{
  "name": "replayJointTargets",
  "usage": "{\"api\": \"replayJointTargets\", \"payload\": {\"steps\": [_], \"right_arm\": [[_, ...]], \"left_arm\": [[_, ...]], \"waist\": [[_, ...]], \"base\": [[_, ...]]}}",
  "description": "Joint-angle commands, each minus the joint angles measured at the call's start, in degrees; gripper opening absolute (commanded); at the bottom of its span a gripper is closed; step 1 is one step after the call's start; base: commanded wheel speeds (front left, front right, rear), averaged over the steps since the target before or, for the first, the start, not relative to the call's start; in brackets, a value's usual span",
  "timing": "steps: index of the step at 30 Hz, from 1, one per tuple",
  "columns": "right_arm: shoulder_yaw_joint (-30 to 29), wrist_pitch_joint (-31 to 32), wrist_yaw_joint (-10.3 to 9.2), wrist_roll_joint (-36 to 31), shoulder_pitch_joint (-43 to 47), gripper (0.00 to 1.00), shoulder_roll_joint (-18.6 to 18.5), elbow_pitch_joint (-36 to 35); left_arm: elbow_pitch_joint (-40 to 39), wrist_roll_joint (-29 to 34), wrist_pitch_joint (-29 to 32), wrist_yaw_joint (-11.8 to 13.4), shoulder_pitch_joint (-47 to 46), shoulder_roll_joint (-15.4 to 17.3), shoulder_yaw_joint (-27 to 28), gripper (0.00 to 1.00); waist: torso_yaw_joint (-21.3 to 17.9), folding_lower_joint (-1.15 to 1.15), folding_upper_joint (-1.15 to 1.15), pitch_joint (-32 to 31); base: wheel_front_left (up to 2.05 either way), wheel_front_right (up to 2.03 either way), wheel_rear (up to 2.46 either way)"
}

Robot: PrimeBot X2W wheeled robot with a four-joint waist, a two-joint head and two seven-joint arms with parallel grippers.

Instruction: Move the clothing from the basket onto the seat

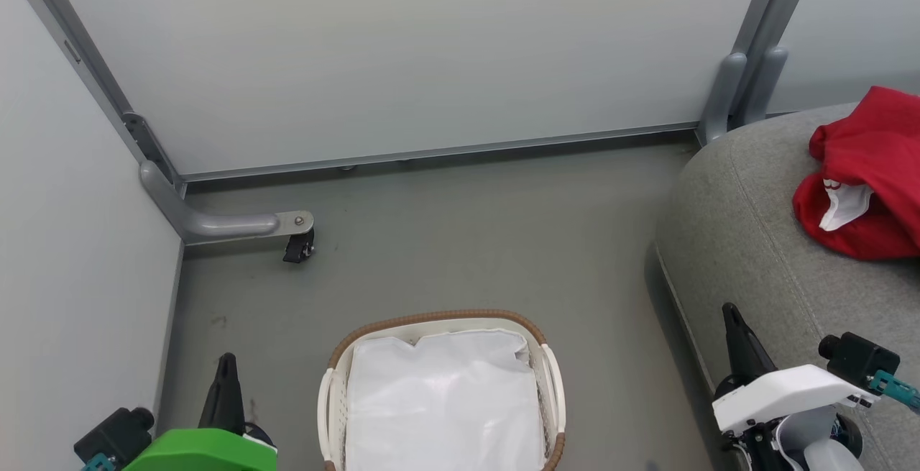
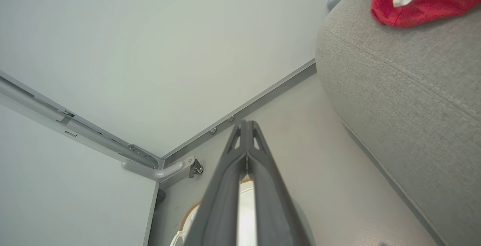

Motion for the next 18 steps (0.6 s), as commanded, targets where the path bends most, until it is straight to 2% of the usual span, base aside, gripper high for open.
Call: {"api": "replayJointTargets", "payload": {"steps": [1, 18], "right_arm": [[-0.41, 0.52, -0.02, 2.13, -0.85, 0.00, -0.34, -1.17], [-1.64, 3.83, -0.03, 14.75, -0.96, 0.00, -0.43, -2.42]], "left_arm": [[-1.07, -2.05, 0.51, -0.37, -1.94, 0.17, 0.44, 0.00], [-1.90, -13.44, 3.89, -0.50, -3.24, 0.21, 2.16, 0.00]], "waist": [[0.00, 0.00, 0.00, -0.01], [-0.05, 0.00, 0.00, -0.16]], "base": [[0.00, 0.00, 0.00], [0.00, 0.00, 0.00]]}}
